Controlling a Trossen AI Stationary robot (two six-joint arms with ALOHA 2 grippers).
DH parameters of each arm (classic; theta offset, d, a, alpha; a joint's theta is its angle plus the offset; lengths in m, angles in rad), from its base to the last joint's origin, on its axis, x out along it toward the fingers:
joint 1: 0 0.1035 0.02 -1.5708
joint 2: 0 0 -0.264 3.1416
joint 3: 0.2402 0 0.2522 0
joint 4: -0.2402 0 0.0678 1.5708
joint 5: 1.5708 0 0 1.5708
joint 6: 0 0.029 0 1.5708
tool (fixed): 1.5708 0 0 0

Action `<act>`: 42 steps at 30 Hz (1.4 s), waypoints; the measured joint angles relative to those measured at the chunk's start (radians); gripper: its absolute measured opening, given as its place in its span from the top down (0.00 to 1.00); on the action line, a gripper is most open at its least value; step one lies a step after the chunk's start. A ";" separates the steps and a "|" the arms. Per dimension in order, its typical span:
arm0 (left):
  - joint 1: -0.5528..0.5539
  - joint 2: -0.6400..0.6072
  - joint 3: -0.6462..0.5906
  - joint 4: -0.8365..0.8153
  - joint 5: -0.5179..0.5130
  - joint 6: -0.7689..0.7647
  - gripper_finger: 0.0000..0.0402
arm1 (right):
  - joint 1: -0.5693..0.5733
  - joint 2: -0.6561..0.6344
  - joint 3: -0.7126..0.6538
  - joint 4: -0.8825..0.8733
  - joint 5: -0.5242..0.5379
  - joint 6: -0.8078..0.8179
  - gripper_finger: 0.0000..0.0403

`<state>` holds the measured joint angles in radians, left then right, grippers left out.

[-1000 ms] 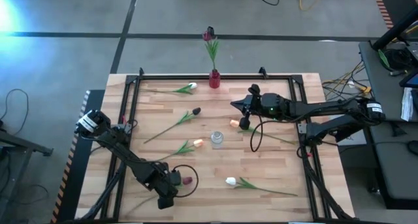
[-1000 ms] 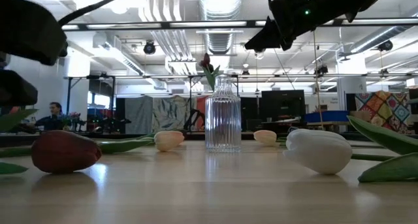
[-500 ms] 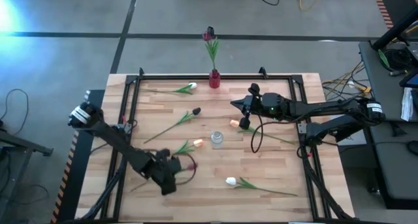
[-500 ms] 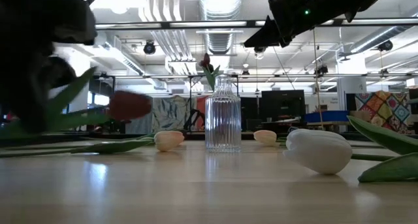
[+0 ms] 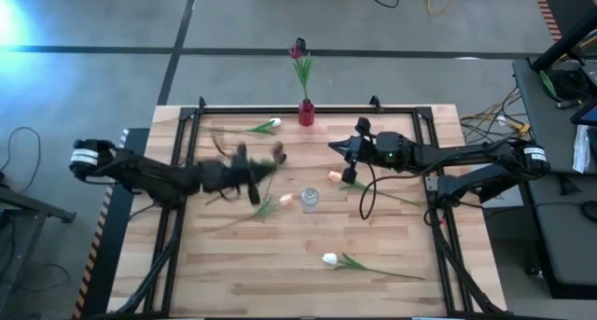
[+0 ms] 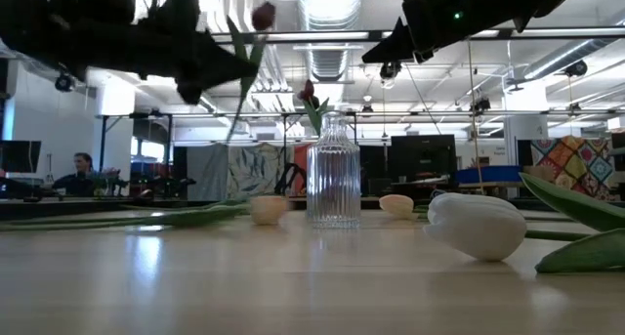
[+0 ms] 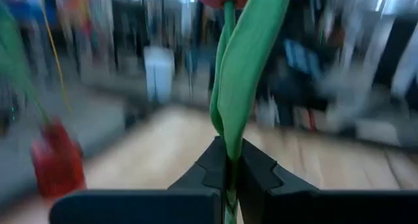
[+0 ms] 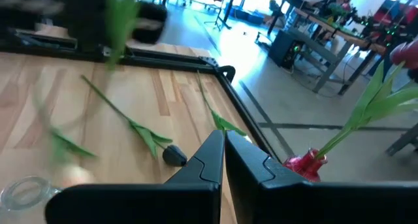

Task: Sort flowers into vase by color
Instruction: Put the red tulip into the red vase

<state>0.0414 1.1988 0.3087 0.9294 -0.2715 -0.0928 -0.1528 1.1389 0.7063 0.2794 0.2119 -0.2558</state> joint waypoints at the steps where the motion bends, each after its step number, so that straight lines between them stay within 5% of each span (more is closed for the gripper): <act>1: 0.064 0.000 -0.015 0.088 0.059 0.021 1.00 | 0.000 0.000 0.000 0.005 0.000 -0.006 0.98; 7: 0.392 0.073 0.043 0.303 0.407 0.021 1.00 | 0.000 0.001 0.000 0.048 0.000 -0.023 0.98; 14: 0.547 0.273 0.294 0.301 0.639 0.009 1.00 | -0.001 0.001 0.000 0.072 0.000 -0.032 0.98; 29: 0.668 0.626 0.739 0.293 0.741 -0.043 1.00 | -0.001 0.002 -0.009 0.071 0.000 -0.033 0.98; 42: 0.772 0.618 0.783 0.283 0.777 -0.073 1.00 | -0.001 0.002 -0.034 0.081 0.000 -0.032 0.98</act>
<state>0.8133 1.8168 1.0915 1.2124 0.5053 -0.1656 -0.1535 1.1404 0.6728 0.3609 0.2119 -0.2882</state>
